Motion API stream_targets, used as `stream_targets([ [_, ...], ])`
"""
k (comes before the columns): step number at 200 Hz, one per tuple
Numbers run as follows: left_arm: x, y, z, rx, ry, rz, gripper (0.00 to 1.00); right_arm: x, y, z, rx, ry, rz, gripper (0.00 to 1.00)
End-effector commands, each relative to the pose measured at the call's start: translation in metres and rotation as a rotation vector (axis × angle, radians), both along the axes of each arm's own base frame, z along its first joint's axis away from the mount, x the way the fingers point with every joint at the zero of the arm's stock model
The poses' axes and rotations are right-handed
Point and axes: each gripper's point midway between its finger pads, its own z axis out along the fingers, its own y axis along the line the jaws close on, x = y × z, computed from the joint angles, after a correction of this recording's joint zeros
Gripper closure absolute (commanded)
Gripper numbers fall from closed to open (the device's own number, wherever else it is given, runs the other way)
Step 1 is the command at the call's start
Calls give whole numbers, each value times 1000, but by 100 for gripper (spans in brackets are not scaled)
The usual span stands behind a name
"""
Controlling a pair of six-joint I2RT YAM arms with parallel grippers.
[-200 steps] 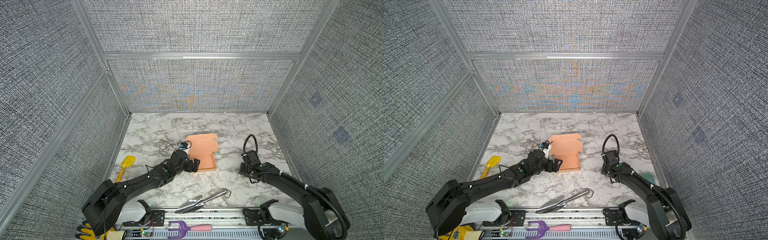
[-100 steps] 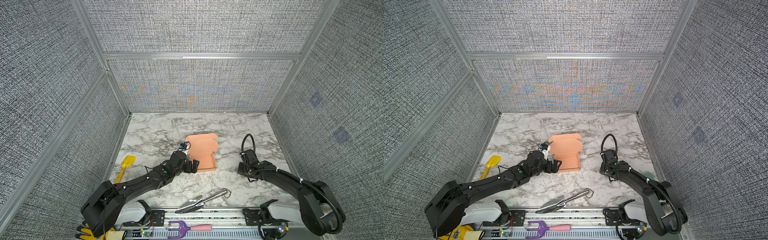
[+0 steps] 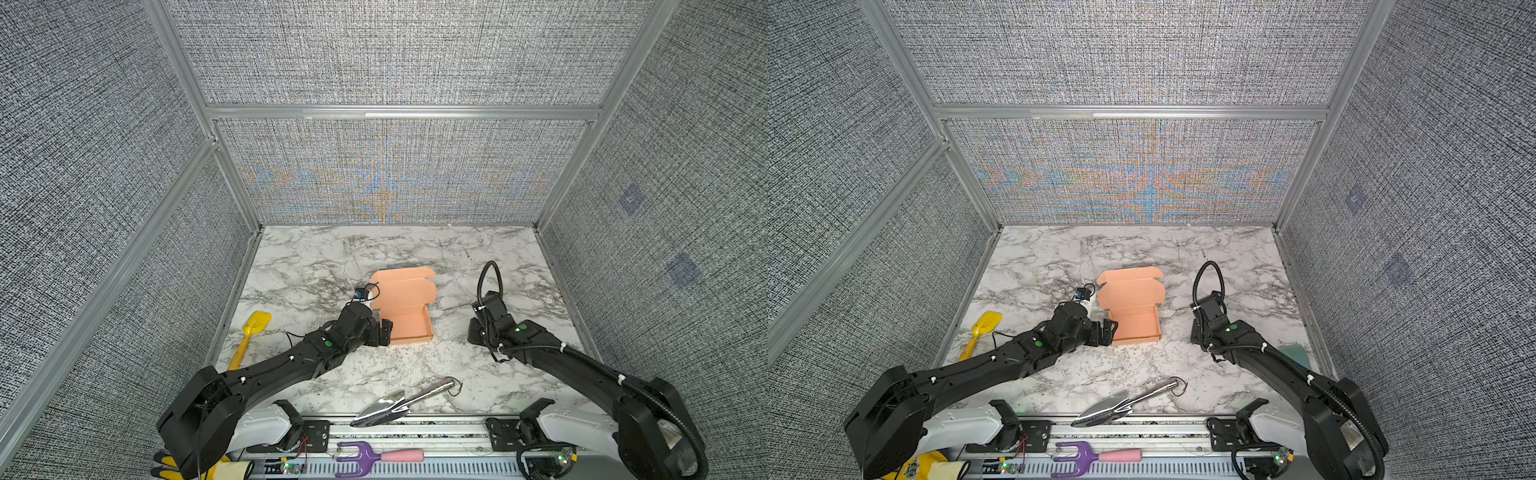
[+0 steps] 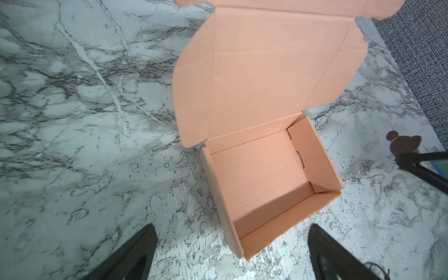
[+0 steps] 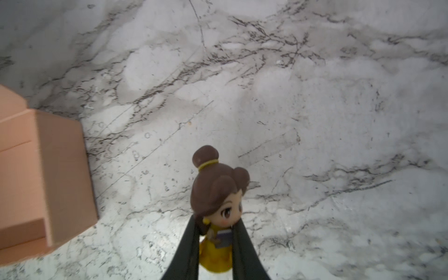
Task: Assemble paper box
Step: Pick up the product from the center of the table, then place the product in the paper box.
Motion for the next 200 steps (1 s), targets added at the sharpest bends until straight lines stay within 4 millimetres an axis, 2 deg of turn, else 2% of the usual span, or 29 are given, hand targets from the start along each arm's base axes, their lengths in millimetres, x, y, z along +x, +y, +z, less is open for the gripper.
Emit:
stream_targets([
  [1, 0, 16, -2, 38, 10, 72, 1, -3, 6, 15, -50, -27, 22, 81],
  [19, -1, 30, -4, 65, 1, 119, 1, 0, 36, 31, -11, -66, 90, 81],
  [44, -2, 49, -8, 50, -5, 172, 1, 5, 89, 46, 31, -92, 207, 81],
  [62, 0, 59, -8, 5, -1, 211, 1, 8, 126, 41, 29, -82, 292, 81],
  [67, 0, 62, -8, -3, 1, 219, 1, 7, 132, 33, 17, -63, 311, 81],
  [69, 0, 63, -8, -7, 2, 222, 2, 11, 139, 40, 32, -78, 317, 81],
  [72, 1, 64, -7, -14, 1, 227, 2, 12, 146, 39, 33, -76, 329, 81],
  [88, 1, 70, -6, -33, 3, 243, 2, 18, 166, 27, 35, -56, 364, 81],
  [125, 7, 78, -7, -64, 2, 268, 3, 26, 190, 0, 18, -12, 415, 81],
  [152, 14, 79, -7, -63, -5, 277, 4, 21, 197, -20, -1, 29, 437, 80],
  [164, 18, 78, -7, -65, -6, 277, 4, 18, 198, -25, -6, 41, 444, 76],
  [174, 22, 76, -6, -71, -10, 273, 4, 17, 197, -24, -3, 43, 443, 70],
  [184, 24, 74, -6, -76, -8, 270, 4, 17, 194, -18, -1, 29, 439, 58],
  [200, 29, 70, -4, -84, -9, 256, 4, 21, 185, 8, 4, -27, 435, 47],
])
